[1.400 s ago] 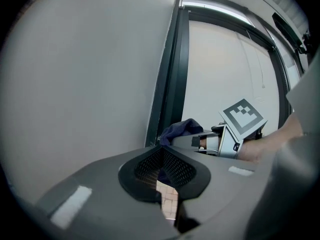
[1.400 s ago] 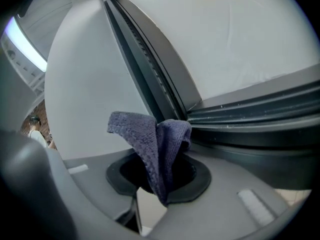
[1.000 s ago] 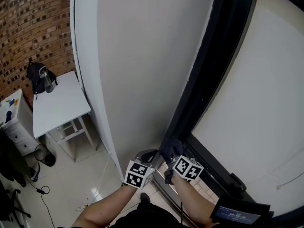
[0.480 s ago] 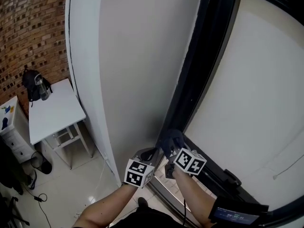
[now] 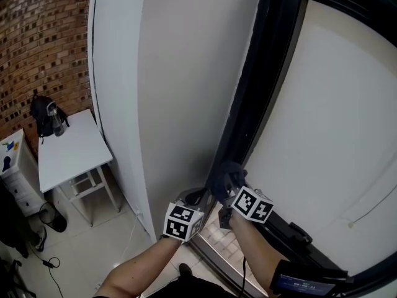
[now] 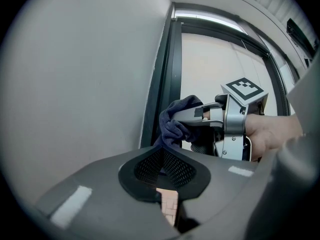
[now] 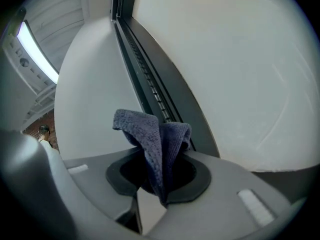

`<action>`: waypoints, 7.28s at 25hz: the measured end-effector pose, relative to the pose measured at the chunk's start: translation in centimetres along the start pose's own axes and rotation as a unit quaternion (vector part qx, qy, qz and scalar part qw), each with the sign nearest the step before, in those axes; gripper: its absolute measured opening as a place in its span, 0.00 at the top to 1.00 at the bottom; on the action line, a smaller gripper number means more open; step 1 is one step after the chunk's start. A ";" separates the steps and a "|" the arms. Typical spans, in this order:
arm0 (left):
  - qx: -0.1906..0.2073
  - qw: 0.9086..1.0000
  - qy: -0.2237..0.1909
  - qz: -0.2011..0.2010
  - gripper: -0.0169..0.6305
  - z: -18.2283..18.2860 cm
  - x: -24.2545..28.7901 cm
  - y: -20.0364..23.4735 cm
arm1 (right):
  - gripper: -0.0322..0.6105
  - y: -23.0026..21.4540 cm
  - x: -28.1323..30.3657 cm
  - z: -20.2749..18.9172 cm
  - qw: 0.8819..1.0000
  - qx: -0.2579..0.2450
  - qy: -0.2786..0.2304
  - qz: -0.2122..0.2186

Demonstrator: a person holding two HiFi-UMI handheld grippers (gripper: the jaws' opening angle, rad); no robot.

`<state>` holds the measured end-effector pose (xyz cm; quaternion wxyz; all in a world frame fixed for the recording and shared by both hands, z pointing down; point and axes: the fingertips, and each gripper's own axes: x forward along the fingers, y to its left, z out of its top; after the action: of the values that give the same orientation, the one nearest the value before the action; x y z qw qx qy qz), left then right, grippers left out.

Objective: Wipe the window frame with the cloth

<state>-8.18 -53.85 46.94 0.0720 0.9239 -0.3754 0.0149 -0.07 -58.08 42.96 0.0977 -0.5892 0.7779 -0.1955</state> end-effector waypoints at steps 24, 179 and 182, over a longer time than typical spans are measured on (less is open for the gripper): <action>0.027 0.998 -0.049 -0.021 0.99 11.8 0.0 -2.1 | 0.79 5.4 -1.4 10.5 0.997 -0.071 -0.023 0.020; 0.078 0.974 -0.200 -0.072 0.99 24.8 -7.8 -10.6 | 0.79 13.6 -20.4 23.7 0.955 -0.177 -0.225 0.076; 0.085 0.974 -0.196 -0.079 0.98 23.7 -7.9 -12.0 | 0.79 12.1 -21.9 21.8 0.959 -0.171 -0.217 0.065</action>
<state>-6.14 -43.25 21.38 -0.0805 0.9383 -0.3057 -0.1400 3.88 -38.46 16.47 0.1742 -0.5739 0.7963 0.0791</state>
